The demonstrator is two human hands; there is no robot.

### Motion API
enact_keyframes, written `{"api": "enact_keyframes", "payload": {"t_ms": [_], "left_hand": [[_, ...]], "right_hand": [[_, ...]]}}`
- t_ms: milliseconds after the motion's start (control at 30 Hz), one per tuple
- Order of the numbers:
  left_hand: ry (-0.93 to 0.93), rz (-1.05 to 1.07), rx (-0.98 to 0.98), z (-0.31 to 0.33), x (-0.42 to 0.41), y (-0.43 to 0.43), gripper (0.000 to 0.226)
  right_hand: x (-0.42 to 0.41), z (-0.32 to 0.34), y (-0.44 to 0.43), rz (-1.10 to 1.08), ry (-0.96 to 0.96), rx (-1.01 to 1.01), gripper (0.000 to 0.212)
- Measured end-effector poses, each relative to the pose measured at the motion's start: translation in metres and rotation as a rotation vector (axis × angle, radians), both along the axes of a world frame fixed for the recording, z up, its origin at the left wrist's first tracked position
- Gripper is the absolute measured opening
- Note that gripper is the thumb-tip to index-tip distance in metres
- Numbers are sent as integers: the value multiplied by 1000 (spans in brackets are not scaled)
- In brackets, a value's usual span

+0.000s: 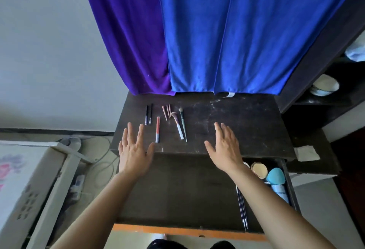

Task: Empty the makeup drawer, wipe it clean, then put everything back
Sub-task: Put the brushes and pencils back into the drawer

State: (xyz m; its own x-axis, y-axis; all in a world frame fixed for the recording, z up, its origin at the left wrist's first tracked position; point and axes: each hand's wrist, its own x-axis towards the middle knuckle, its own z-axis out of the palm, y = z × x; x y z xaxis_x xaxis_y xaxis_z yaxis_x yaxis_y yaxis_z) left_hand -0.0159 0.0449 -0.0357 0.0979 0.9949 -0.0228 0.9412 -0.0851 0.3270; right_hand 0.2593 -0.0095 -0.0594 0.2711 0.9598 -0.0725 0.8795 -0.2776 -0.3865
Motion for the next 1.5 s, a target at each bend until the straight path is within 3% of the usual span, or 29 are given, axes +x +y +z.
{"api": "enact_keyframes", "payload": {"t_ms": [233,467,733,900,1100,1300,1500], "left_hand": [[-61,-78,-138,-19,-52,81,71],[-127,-122,-288,-45,-34,122,59],[-89,12,-431,-88,9,152,39],[-69,120,-439,-116,30,170,40],[-163,260,-434,-133,49,176,24],[-222,246,-435,-137,44,174,13],[-319,215,-436,-124,26,148,13]], "right_hand": [[-62,5,59,-156,67,-66,78],[-91,-17,89,-163,121,-221,79],[-67,-51,168,-199,152,-270,74],[-62,-87,203,-202,194,-308,67],[-57,-109,205,-283,269,-360,43],[-43,-109,192,-354,353,-474,33],[-27,-99,142,-350,283,-449,26]]}}
